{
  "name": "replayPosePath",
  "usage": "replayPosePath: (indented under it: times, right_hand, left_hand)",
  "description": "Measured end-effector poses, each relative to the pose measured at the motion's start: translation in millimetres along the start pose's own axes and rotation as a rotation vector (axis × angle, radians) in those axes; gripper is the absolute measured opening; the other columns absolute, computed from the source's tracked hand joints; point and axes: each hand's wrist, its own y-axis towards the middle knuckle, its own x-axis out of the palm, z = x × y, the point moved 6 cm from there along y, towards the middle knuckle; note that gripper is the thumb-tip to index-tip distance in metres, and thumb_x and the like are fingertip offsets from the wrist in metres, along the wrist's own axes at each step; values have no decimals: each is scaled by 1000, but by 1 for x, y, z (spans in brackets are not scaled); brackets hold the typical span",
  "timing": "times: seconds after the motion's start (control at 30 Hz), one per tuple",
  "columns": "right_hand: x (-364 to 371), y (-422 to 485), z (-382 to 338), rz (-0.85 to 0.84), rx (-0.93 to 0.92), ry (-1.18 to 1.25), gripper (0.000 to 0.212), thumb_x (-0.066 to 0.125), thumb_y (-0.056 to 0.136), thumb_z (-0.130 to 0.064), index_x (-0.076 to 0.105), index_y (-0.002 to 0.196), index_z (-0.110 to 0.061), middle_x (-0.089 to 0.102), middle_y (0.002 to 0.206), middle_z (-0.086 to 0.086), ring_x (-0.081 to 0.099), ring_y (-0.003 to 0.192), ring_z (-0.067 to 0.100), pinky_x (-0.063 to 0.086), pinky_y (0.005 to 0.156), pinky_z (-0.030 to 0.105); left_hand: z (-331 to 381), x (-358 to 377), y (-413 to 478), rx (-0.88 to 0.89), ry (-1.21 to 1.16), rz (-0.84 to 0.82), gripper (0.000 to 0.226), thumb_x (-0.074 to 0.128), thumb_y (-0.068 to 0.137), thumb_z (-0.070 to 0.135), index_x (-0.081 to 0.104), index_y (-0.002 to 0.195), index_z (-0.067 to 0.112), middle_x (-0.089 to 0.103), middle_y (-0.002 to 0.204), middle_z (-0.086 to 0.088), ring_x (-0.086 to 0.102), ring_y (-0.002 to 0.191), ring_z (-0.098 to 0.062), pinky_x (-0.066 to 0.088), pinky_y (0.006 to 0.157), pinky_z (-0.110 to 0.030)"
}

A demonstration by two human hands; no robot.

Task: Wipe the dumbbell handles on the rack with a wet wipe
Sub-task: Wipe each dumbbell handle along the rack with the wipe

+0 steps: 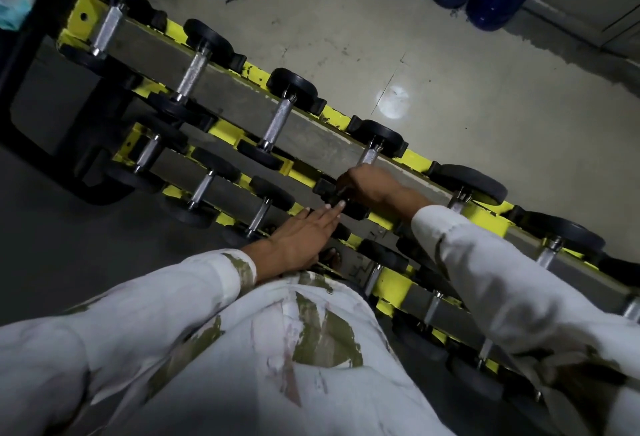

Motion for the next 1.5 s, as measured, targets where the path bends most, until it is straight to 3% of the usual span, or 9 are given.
replayPosePath:
  times: [0.4,0.57,0.8,0.9,1.03,1.13,1.23,1.33,1.5]
  right_hand:
    - [16,-61,5,324,-152,-76,24,66,89,-23,69,113,-27,67,112,-5,66,94,21,54,63,32]
    - [40,-64,35,362,207,338,16,66,91,-23,72,105,-27,74,102,-4,69,91,21,55,71,34]
    - [76,-36,43,394,775,1086,13,67,76,-12,70,64,-14,64,59,0,61,64,22,41,53,24]
    - [70,-43,49,431,734,971,12,65,74,-23,73,73,-14,71,69,2,68,70,22,54,61,34]
    - [34,-58,51,694,618,833,16,64,88,-35,68,98,-23,69,90,-4,65,78,18,50,64,31]
    - [15,-59,50,868,629,761,15,57,92,-41,60,100,-29,69,93,-7,65,80,18,52,65,34]
    - [11,-50,38,837,624,658,16,59,93,-37,60,104,-26,64,101,-4,59,89,17,43,70,30]
    - [22,-46,33,811,669,639,18,61,91,-38,57,104,-27,65,103,-4,60,90,18,48,75,32]
    - [45,-51,54,791,845,935,17,62,83,-45,57,90,-30,70,89,-6,67,79,21,58,74,40]
  left_hand:
    - [2,-15,-6,20,-34,-11,84,56,99,17,5,164,4,-18,170,-11,3,159,-27,18,127,-46]
    - [3,-14,-7,14,-43,-24,89,61,98,19,4,164,4,-21,170,-11,1,159,-27,16,128,-45]
    - [3,-15,-8,8,-24,-38,90,61,98,23,2,163,3,-23,169,-12,0,159,-28,16,128,-45]
    - [2,-12,-8,5,-25,-41,91,61,98,24,1,163,4,-24,169,-12,-1,159,-27,15,128,-44]
    - [5,-12,-8,0,-45,-35,88,58,99,19,0,163,4,-25,168,-11,-2,159,-27,15,129,-45]
    - [7,-12,-8,0,-45,-30,88,59,99,18,0,163,3,-24,169,-12,-2,159,-28,16,128,-45]
    - [6,-11,-8,-3,-36,-24,90,61,98,20,1,163,3,-24,169,-12,-1,159,-28,17,128,-46]
    - [5,-12,-8,-5,-33,-23,91,62,98,20,1,163,3,-23,169,-12,-1,159,-28,17,128,-45]
    - [6,-12,-8,1,-28,-27,88,59,100,21,1,163,3,-23,169,-13,-2,159,-28,18,128,-46]
